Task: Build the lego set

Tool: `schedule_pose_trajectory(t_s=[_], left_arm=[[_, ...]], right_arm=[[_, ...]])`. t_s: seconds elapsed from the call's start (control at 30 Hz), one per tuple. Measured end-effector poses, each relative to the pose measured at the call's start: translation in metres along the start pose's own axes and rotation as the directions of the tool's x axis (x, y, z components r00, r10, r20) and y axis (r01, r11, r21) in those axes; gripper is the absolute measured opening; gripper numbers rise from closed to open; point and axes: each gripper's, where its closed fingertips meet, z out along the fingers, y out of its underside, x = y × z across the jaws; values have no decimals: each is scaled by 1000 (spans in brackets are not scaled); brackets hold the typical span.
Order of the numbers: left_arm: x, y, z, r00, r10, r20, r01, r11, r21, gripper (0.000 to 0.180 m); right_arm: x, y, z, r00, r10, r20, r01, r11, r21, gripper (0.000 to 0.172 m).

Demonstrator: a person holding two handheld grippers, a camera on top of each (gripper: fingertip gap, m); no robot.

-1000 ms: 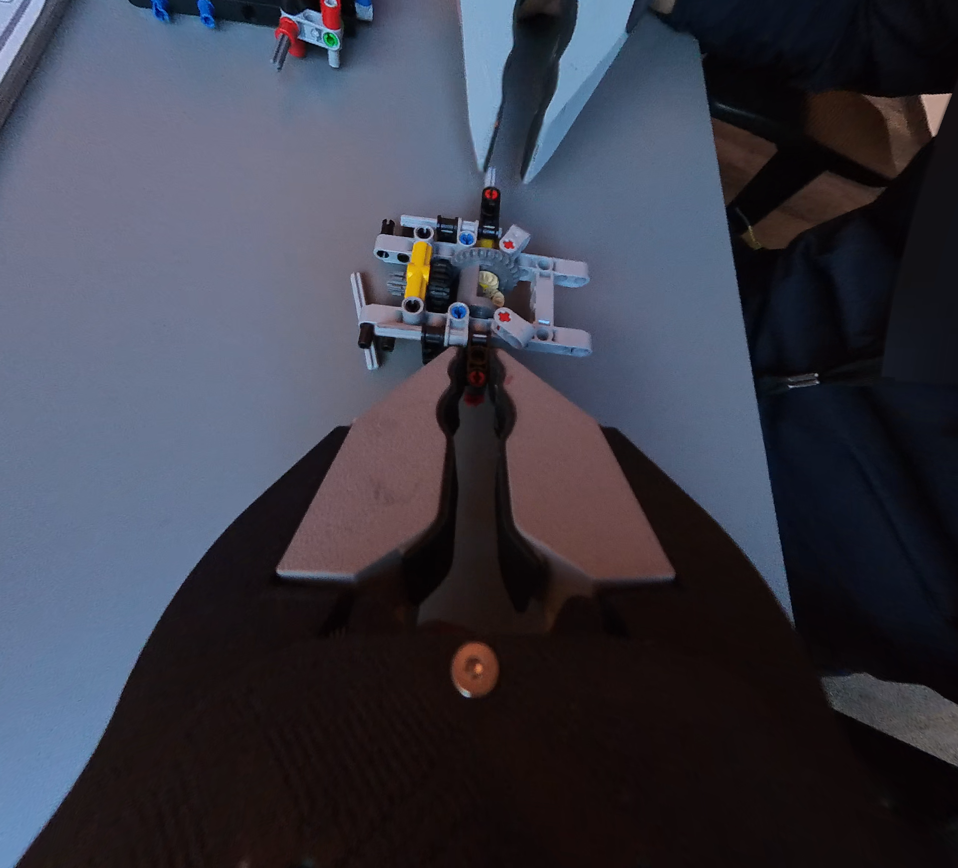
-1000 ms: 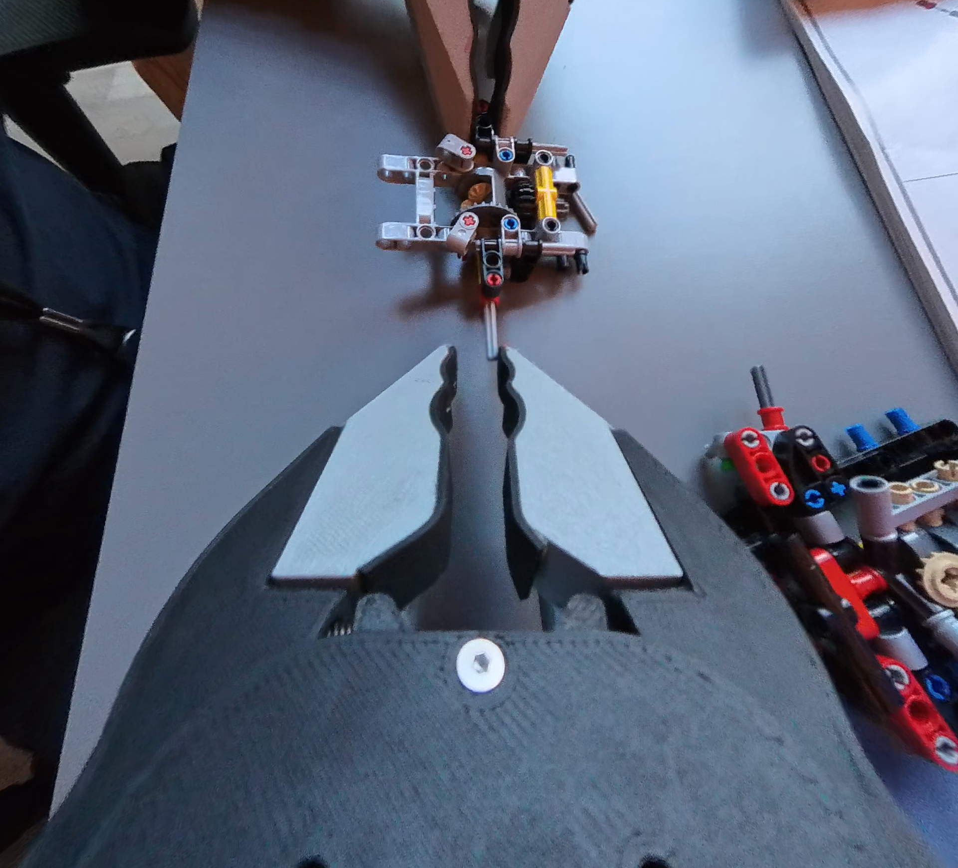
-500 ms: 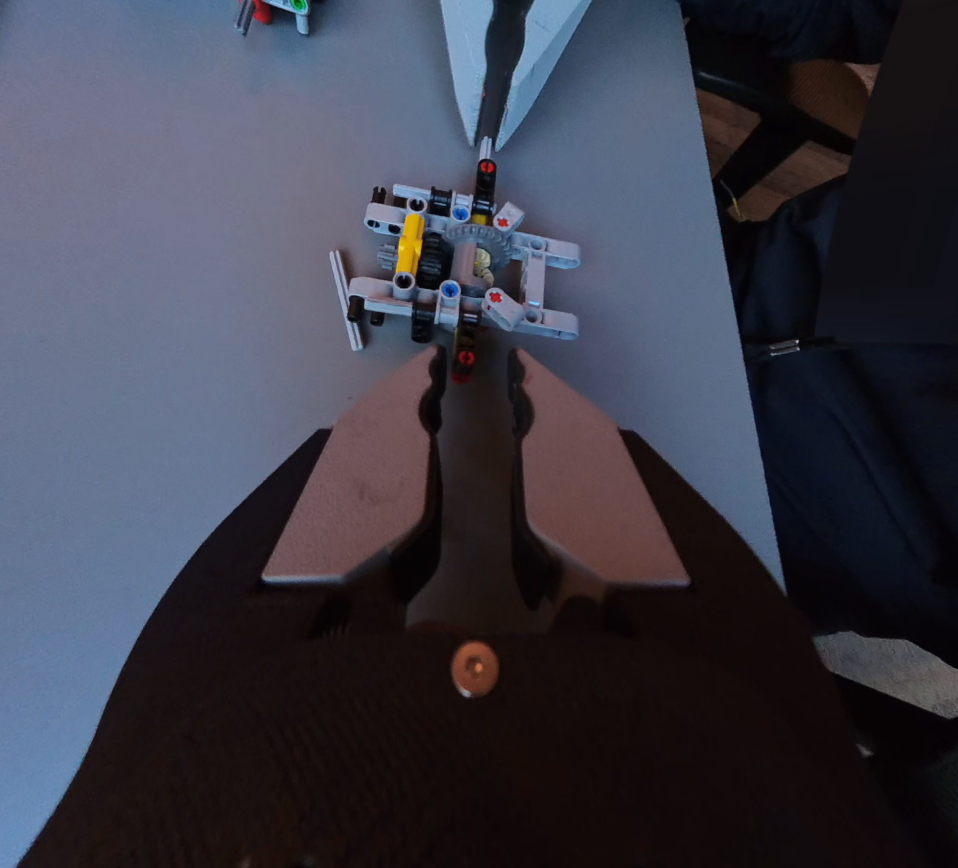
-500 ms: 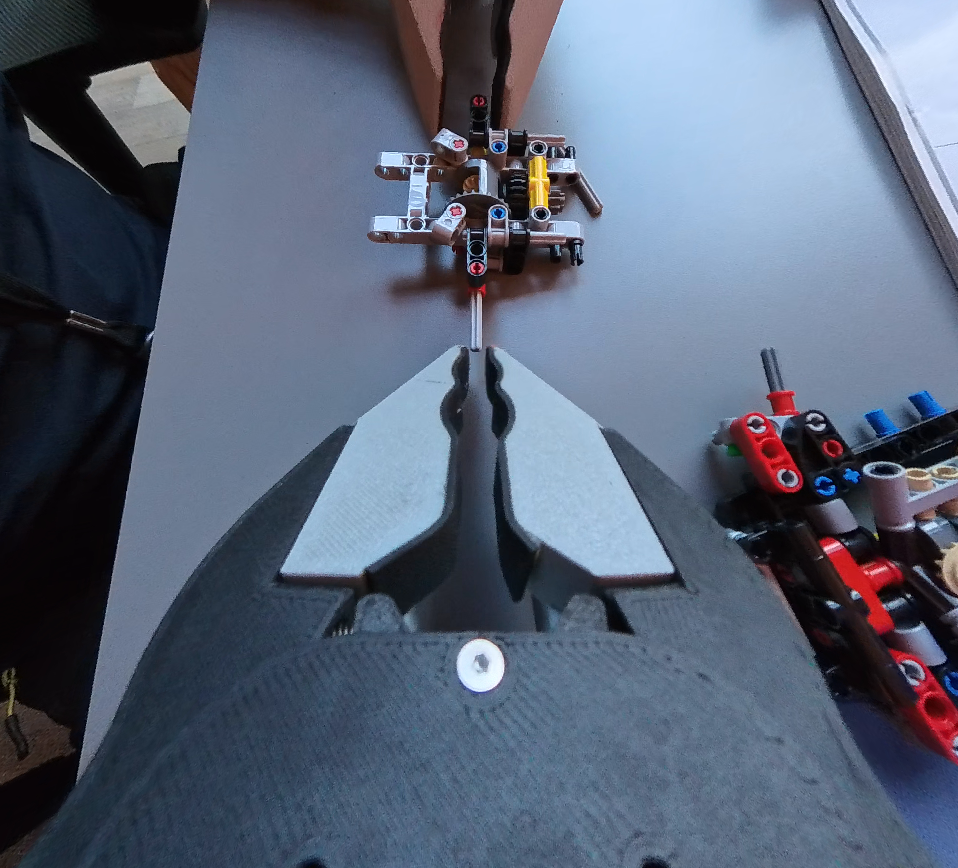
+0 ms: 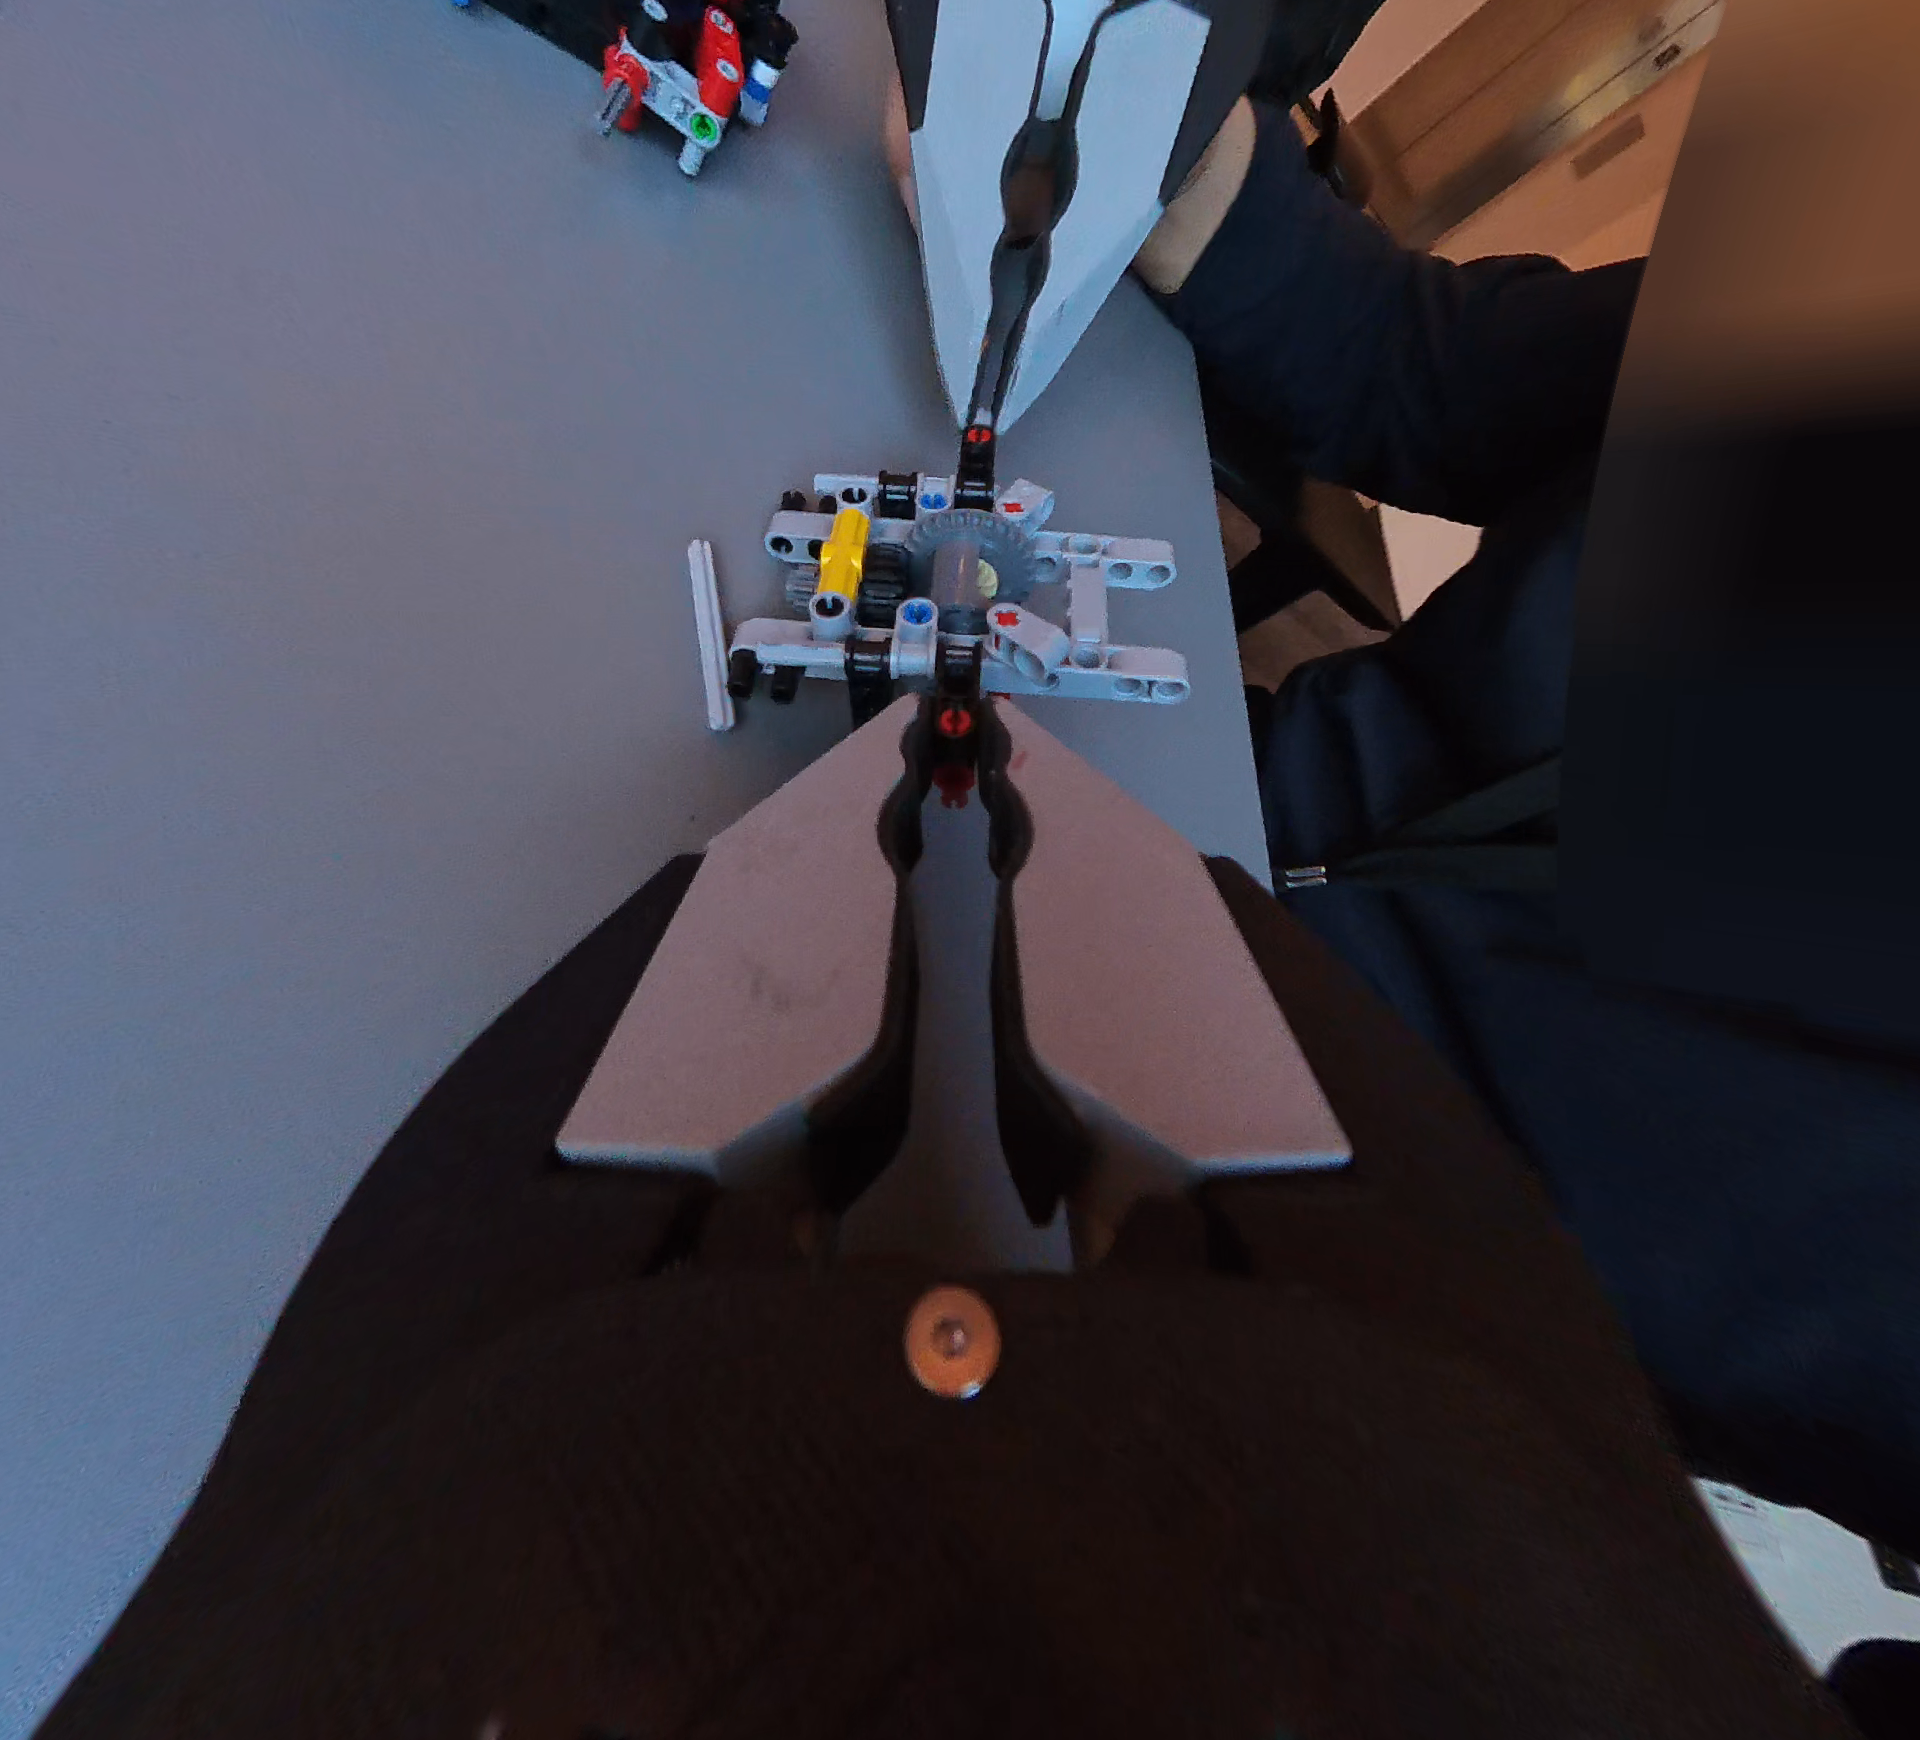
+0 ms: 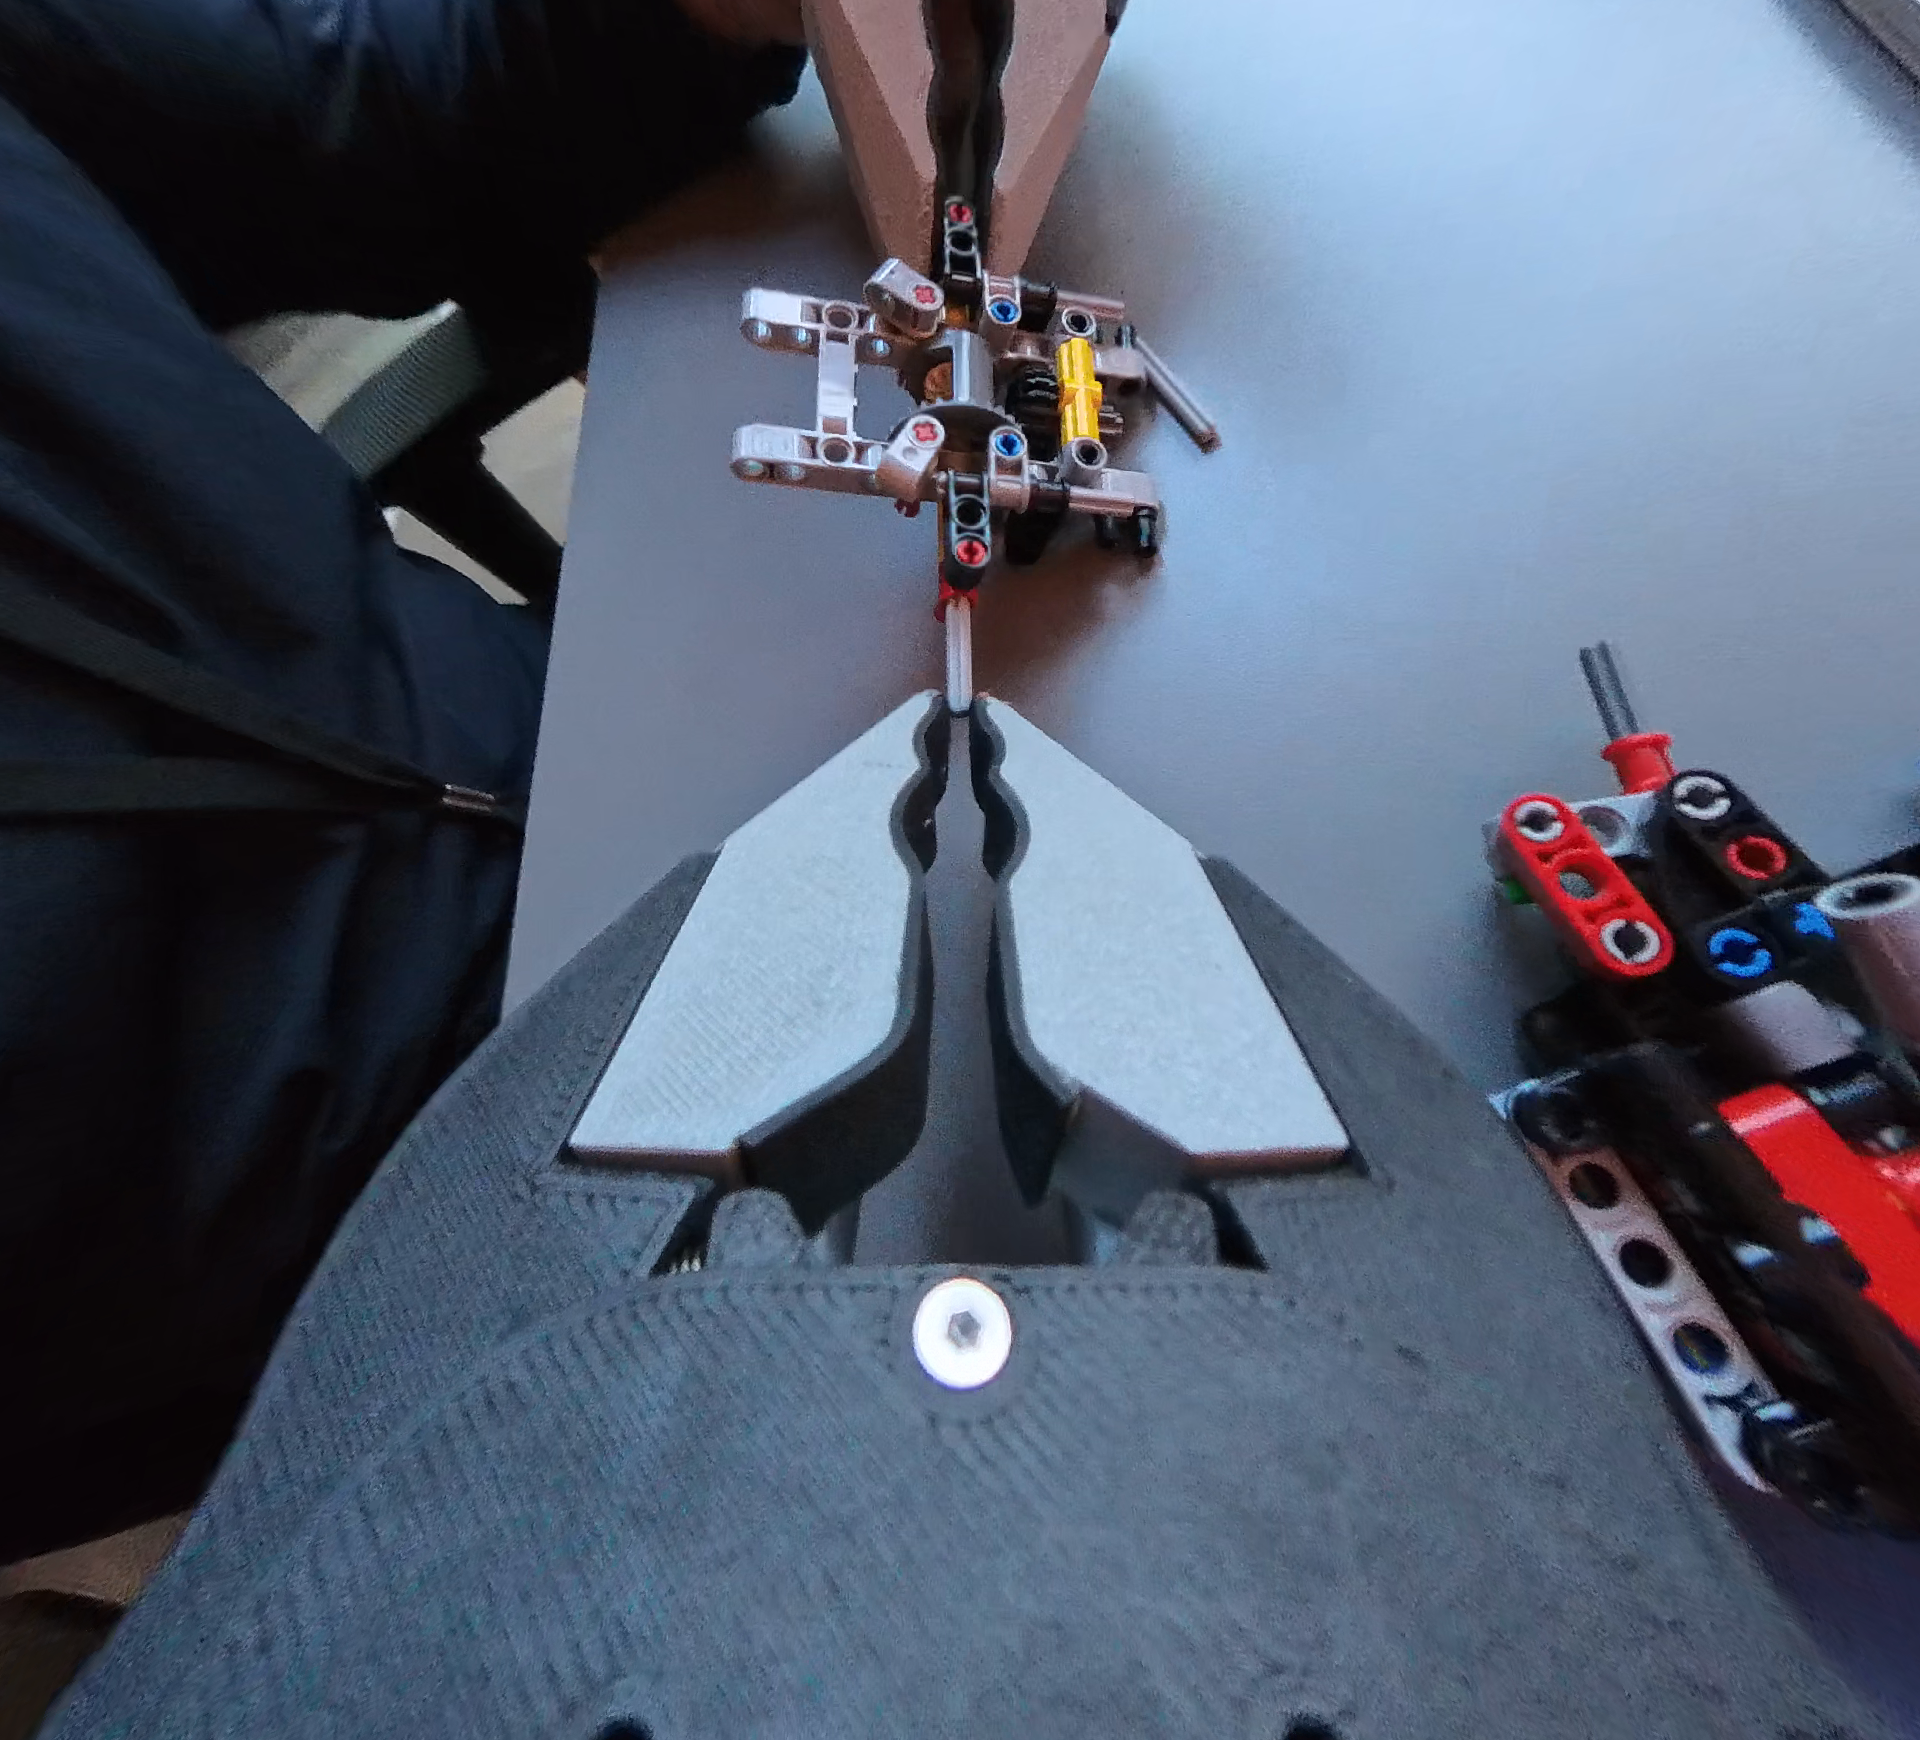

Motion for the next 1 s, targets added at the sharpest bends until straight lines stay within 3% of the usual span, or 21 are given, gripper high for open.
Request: schedule_pose_trajectory(t_s=[0.17, 0.53, 0.63, 0.8, 0.9, 1.0], left_arm=[[-2, 4, 4, 1000, -25, 1, 25, 999, -24, 5], [-3, 9, 8, 1000, -9, 14, 10, 998, -59, 7], [-3, 19, 14, 997, 54, 49, -47, 989, -144, 9], [-1, 29, 16, 943, 312, 119, -277, 930, -240, 8], [-2, 30, 16, 929, 346, 134, -307, 919, -246, 6], [-2, 30, 16, 924, 355, 145, -314, 917, -245, 6]], right_arm=[[0, -3, -4, 995, 81, 58, -83, 996, 31, 0], [1, 1, -1, 997, 66, 25, -66, 998, -2, 0], [3, 4, 1, 999, -3, -38, 1, 999, -33, 0], [5, 9, 4, 973, -181, -143, 170, 982, -87, 0], [3, 11, 7, 940, -285, -187, 266, 956, -123, 0], [2, 11, 7, 942, -284, -182, 264, 957, -123, 0]])
